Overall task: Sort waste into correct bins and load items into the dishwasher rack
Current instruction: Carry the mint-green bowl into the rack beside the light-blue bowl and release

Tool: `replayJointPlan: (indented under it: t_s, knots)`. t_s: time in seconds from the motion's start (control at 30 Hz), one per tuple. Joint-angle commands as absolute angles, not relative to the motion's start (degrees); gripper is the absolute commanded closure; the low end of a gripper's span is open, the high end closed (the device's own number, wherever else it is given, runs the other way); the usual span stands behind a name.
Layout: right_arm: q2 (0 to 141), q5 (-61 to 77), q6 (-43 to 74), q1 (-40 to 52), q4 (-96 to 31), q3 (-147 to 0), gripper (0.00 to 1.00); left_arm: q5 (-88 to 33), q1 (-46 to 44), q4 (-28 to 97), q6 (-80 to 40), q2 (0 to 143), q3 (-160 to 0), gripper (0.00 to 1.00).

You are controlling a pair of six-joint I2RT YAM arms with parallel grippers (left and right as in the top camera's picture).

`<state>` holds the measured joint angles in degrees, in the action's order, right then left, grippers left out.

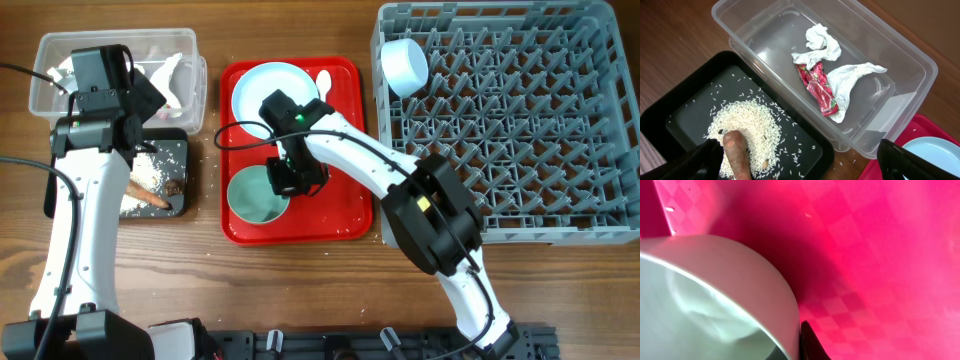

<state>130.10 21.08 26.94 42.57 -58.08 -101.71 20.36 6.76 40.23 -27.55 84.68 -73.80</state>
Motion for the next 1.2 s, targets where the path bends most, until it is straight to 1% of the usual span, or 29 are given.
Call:
replayJointPlan:
  t_s: [0.0,0.03,0.17,0.27,0.33,0.5,0.57,0.73,0.83,0.93,1.17]
  knots:
    - [121.0,10.8,24.9,41.1,-59.8,-104.7,0.96,21.7,6.9,40.1,-28.4,84.3,-74.5,0.0]
    - [117.3,4.3,24.9,40.1,-60.4,-104.8,0.96,21.7,6.9,40.1,-28.3,84.3,-74.5,0.0]
    - [106.9,-13.6,25.7,36.2,-61.4,-104.8,0.96,21.7,6.9,40.1,-28.3,84.3,-74.5,0.0]
    - [99.5,-22.0,26.5,32.4,-61.6,-104.8,0.96,21.7,6.9,40.1,-28.4,84.3,-74.5,0.0]
    - [95.9,-28.8,29.7,30.1,-63.0,-104.8,0.96,21.7,6.9,40.1,-28.3,84.3,-74.5,0.0]
    - [93.5,-47.4,34.7,27.7,-67.9,-104.5,0.96,21.7,6.9,40.1,-28.4,84.3,-74.5,0.0]
    - [94.0,-55.7,36.5,27.7,-68.1,-102.0,0.96,21.7,6.9,40.1,-28.4,84.3,-74.5,0.0]
    - [97.8,-64.6,35.6,27.7,-67.5,-96.4,0.95,21.7,6.9,40.1,-28.4,84.3,-74.5,0.0]
    - [102.2,-68.6,27.7,27.7,-67.6,-95.2,0.96,21.7,6.9,40.1,-28.4,84.3,-74.5,0.0]
    - [106.6,-69.3,18.9,27.7,-67.0,-95.1,0.96,21.7,6.9,40.1,-28.4,84.3,-74.5,0.0]
    - [113.5,-69.3,9.7,27.7,-66.7,-95.1,0.96,21.7,6.9,40.1,-28.4,84.3,-74.5,0.0]
